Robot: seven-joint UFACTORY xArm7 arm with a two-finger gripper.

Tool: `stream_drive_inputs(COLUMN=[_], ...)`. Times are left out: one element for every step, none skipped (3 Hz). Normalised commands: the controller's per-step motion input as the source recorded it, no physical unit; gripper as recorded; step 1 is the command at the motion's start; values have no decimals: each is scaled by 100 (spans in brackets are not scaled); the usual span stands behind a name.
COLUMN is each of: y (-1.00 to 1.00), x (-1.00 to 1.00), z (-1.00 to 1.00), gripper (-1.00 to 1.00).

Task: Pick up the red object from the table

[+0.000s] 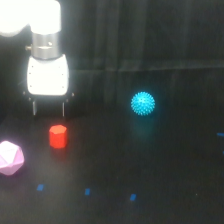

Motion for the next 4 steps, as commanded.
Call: stream_drive_inputs(y=[-95,-93,-92,-65], x=[58,46,15,-5], z=[-46,25,-26,-31], gripper=[78,28,43,5])
